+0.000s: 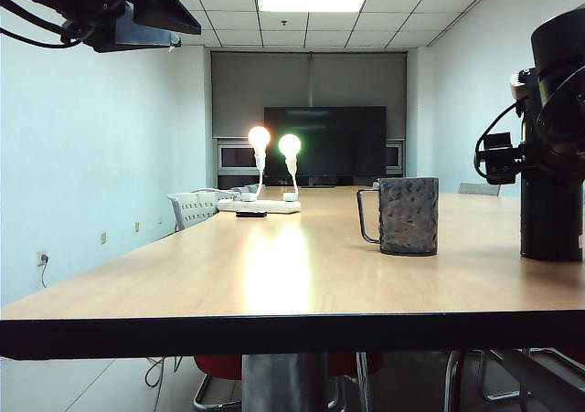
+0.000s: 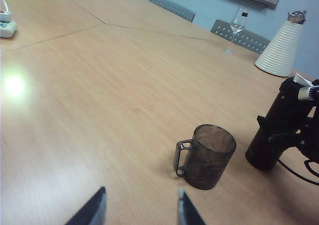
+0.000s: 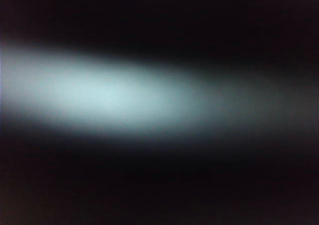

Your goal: Pick up the black thermos cup, pour some water from it into the cup, and then put the thermos cup back on the table.

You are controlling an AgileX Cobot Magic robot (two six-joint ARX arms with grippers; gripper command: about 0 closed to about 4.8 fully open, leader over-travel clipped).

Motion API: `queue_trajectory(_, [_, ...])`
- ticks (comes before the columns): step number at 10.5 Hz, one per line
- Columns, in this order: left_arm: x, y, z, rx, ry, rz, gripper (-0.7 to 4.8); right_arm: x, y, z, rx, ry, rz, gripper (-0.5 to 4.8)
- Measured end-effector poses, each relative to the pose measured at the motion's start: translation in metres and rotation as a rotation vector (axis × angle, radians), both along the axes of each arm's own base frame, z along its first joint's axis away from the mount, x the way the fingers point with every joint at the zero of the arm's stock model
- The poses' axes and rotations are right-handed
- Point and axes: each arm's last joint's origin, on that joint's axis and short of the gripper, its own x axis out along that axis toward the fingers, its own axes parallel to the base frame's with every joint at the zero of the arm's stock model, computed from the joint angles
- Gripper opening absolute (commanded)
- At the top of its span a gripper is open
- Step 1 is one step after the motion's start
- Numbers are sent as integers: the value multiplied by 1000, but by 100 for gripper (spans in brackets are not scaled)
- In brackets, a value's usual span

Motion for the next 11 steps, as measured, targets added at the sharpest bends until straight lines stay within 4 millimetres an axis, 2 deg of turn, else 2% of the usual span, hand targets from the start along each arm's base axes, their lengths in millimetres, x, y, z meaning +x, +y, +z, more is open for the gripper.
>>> queue_trajectory(5, [0,0,0,1,-1,0,183,-1,1,4,-1,-5,4,479])
queue_trajectory(7, [0,0,0,1,-1,0,183,-1,1,4,-1,-5,4,427])
queue_trajectory(8, [0,0,0,1,-1,0,183,-1,1,4,-1,-5,4,425])
queue_trajectory(9, [0,0,0,1,-1,1,183,-1,1,4,-1,-5,4,398])
queue_trajectory(10, [0,0,0,1,-1,1,183,-1,1,4,-1,-5,4,295])
queue_trajectory(11, [0,0,0,1,-1,1,183,-1,1,4,3,-8,0,217])
